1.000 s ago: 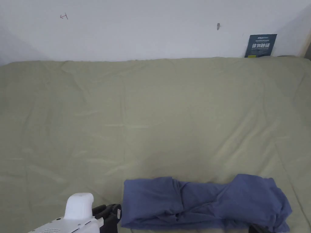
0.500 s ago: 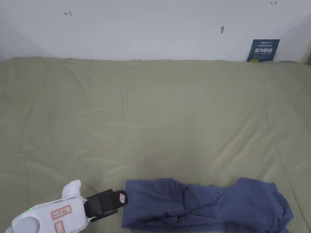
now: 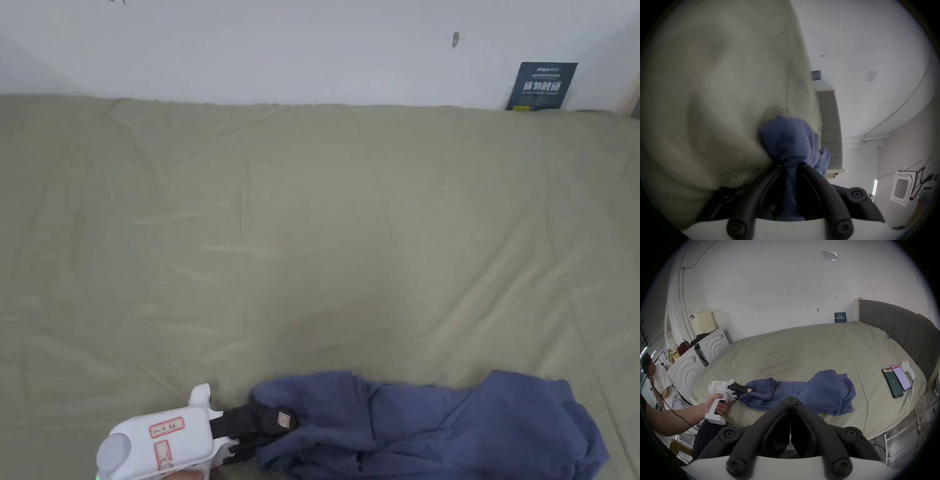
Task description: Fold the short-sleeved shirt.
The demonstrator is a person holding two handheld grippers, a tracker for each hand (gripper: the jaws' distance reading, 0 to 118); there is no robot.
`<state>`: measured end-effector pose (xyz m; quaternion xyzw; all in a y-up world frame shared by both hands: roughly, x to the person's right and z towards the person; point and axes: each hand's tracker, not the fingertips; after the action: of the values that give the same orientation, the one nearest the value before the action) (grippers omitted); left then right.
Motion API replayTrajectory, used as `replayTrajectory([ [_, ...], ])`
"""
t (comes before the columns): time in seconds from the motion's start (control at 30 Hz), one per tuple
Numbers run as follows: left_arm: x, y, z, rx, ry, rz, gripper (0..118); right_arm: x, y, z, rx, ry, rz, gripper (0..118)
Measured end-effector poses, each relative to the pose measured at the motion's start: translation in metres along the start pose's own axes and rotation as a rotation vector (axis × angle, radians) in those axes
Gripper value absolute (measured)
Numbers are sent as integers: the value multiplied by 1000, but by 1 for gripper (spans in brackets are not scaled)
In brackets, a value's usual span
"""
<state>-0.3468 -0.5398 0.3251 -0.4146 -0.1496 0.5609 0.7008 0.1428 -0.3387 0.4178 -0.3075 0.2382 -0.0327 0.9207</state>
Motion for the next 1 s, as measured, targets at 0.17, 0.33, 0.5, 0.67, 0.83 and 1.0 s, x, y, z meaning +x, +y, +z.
replayTrajectory([
  [0.17,11,4,15,61,59,-102,7,-1,1,0,-1,-2,3,0],
  [0.33,31,-7,63,184,137,-153,7,-1,-1,7,10,-6,2,0],
  [0.5,57,-18,119,275,251,-254,7,-3,-6,13,18,1,-1,0],
  [0.67,88,-31,131,240,403,-389,7,-6,-12,14,19,17,6,0],
  [0.83,162,-74,61,151,273,-531,7,-7,-15,16,21,25,14,0],
  [1.0,202,-106,-64,-16,242,-626,7,0,-16,27,44,-5,31,0],
])
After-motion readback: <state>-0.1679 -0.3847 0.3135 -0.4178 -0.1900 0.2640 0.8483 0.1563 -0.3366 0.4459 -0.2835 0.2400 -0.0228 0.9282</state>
